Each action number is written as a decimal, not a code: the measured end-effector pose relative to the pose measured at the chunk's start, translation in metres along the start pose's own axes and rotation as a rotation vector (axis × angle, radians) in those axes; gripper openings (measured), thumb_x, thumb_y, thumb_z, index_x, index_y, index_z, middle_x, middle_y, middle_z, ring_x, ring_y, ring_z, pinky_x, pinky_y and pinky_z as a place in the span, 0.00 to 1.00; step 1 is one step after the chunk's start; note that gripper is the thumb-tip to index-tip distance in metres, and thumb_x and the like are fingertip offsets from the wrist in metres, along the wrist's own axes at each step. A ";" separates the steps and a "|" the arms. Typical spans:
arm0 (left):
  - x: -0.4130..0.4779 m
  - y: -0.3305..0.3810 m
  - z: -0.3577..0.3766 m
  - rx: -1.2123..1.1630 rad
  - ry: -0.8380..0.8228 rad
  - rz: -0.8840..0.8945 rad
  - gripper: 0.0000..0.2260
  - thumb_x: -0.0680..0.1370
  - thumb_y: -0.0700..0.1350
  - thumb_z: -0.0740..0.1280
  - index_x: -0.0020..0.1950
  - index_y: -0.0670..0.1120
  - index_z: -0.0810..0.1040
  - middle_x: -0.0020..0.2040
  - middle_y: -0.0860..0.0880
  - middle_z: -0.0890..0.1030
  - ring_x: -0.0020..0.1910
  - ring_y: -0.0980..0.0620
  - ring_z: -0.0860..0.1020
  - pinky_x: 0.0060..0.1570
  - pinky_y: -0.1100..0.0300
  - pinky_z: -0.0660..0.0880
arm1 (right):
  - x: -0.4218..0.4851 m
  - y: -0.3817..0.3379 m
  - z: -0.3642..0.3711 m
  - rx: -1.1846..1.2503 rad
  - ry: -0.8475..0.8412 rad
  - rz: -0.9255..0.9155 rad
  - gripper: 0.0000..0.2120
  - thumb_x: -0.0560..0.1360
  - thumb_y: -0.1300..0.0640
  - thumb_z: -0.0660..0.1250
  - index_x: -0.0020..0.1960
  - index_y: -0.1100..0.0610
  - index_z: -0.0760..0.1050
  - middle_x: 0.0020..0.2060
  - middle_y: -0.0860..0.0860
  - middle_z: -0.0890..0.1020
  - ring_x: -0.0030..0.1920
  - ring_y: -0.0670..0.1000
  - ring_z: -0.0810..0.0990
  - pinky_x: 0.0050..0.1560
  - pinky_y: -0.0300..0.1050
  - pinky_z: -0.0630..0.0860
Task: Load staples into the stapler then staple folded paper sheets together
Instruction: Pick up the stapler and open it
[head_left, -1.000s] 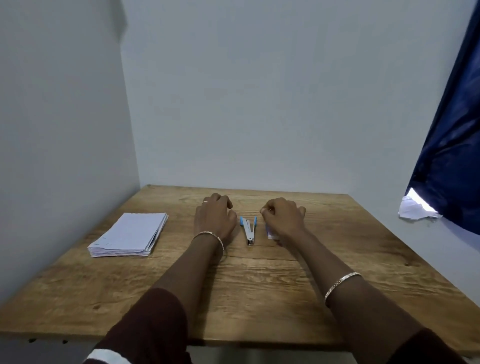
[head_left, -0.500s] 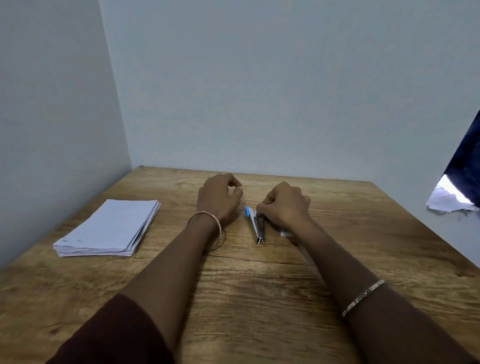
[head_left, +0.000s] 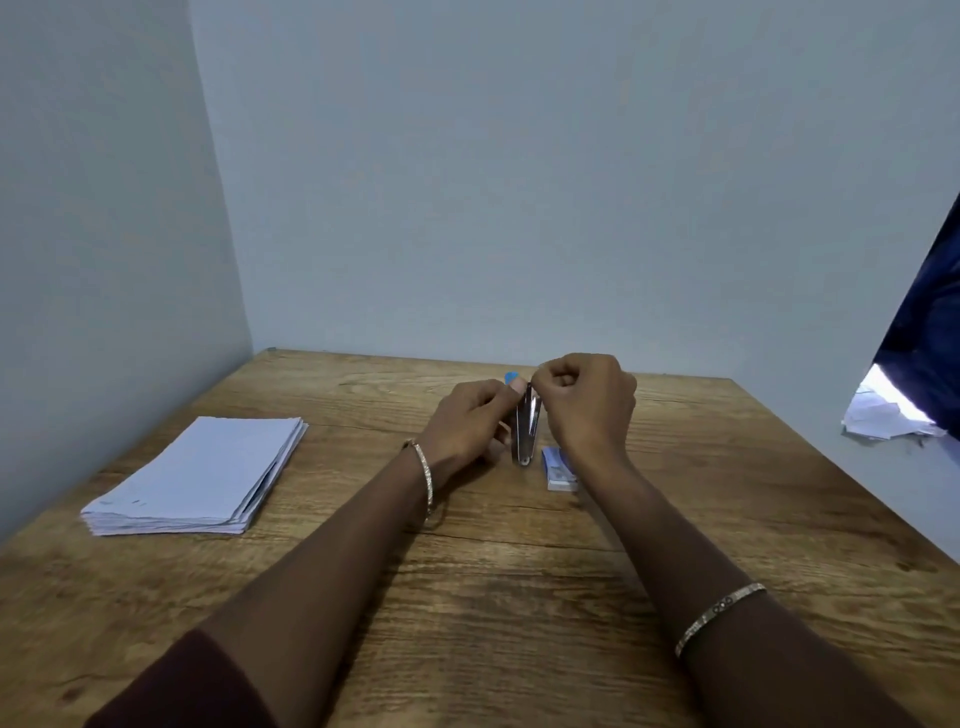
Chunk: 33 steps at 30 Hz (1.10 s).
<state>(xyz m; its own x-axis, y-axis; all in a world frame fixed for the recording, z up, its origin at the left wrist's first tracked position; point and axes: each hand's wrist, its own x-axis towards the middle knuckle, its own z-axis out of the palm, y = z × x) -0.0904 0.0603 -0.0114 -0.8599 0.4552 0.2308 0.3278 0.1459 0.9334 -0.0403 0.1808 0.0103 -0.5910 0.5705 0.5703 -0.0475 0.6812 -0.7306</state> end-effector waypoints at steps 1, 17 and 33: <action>0.000 -0.001 0.001 -0.011 0.012 0.024 0.16 0.82 0.53 0.64 0.47 0.40 0.79 0.43 0.41 0.84 0.39 0.45 0.83 0.45 0.48 0.79 | 0.001 0.000 0.000 0.019 0.022 0.009 0.07 0.71 0.58 0.71 0.35 0.55 0.84 0.23 0.41 0.77 0.33 0.47 0.81 0.42 0.43 0.73; -0.002 0.000 -0.004 -0.134 0.142 0.115 0.13 0.83 0.46 0.63 0.55 0.37 0.80 0.41 0.40 0.82 0.37 0.48 0.80 0.34 0.58 0.78 | 0.007 0.018 0.003 0.727 -0.410 0.274 0.08 0.71 0.58 0.79 0.47 0.61 0.86 0.40 0.53 0.89 0.40 0.44 0.86 0.40 0.34 0.79; -0.015 0.008 0.024 0.072 0.370 0.217 0.14 0.86 0.47 0.55 0.54 0.38 0.73 0.45 0.44 0.80 0.43 0.46 0.79 0.45 0.44 0.79 | -0.008 0.007 0.022 0.506 -0.193 0.170 0.04 0.78 0.58 0.70 0.47 0.58 0.82 0.44 0.57 0.87 0.45 0.57 0.86 0.46 0.54 0.84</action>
<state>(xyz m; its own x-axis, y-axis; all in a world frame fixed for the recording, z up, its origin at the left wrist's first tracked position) -0.0658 0.0762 -0.0142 -0.8462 0.1385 0.5146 0.5314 0.1481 0.8340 -0.0535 0.1704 -0.0077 -0.7584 0.5263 0.3845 -0.2904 0.2553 -0.9222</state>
